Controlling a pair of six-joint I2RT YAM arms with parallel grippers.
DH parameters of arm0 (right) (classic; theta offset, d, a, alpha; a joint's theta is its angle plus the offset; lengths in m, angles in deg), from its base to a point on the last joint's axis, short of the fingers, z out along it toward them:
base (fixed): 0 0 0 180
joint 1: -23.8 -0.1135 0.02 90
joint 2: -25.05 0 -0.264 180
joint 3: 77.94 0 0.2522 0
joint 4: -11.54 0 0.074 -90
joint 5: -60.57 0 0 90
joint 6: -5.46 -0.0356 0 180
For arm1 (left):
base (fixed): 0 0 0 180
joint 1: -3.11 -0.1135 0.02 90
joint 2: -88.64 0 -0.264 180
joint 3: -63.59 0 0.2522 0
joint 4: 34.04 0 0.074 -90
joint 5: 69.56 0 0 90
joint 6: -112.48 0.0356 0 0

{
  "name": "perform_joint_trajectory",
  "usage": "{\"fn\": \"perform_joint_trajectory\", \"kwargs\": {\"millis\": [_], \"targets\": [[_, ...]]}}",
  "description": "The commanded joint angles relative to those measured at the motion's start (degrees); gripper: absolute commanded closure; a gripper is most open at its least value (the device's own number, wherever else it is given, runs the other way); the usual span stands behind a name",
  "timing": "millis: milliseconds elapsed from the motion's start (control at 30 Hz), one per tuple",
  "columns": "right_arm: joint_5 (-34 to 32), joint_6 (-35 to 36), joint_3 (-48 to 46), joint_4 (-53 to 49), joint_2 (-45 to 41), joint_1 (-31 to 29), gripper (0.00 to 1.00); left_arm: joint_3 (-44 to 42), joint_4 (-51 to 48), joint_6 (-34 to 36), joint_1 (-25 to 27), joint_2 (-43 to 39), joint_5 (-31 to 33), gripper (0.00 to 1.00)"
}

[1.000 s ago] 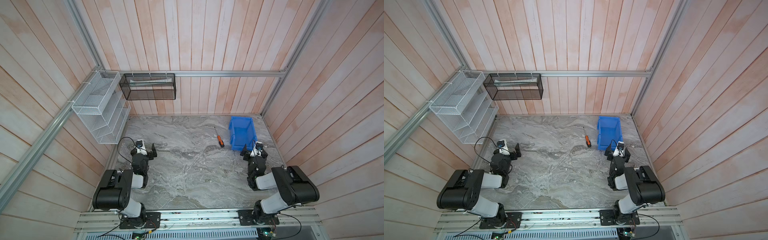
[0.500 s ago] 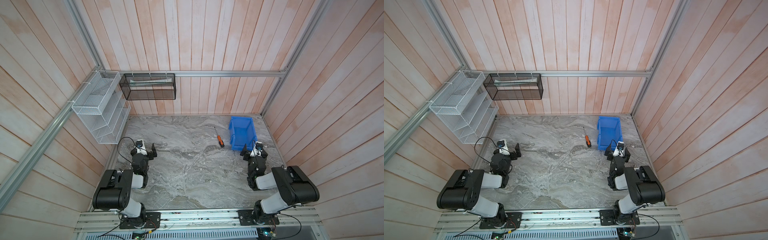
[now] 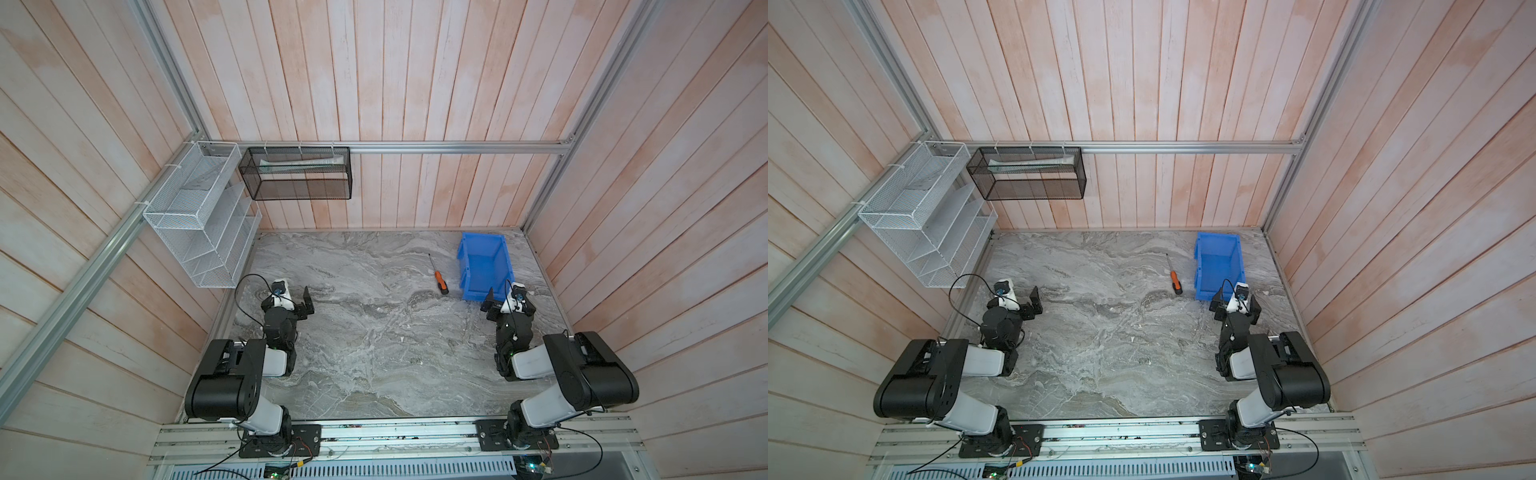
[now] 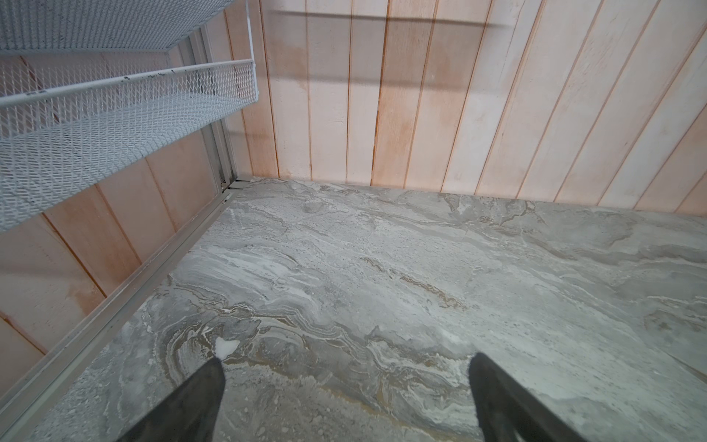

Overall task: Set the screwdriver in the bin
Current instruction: 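Move the right gripper toward the blue bin while the left gripper advances toward it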

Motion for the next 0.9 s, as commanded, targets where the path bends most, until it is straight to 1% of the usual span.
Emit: {"fn": "perform_joint_trajectory", "kwargs": {"millis": [0, 733, 867], "targets": [[0.43, -0.47, 0.87, -0.2, 0.17, 0.25, 0.02, 1.0, -0.18, 0.93, -0.32, 0.28, -0.97, 0.0], [0.05, -0.33, 0.72, 0.23, 0.19, 0.02, 0.02, 0.85, 0.07, 0.8, -0.4, 0.25, -1.01, 0.0], [-0.53, -0.1, 0.55, 0.73, 0.04, -0.08, 0.02, 0.64, 0.33, 0.27, -0.36, 0.1, 0.42, 0.0]]}}
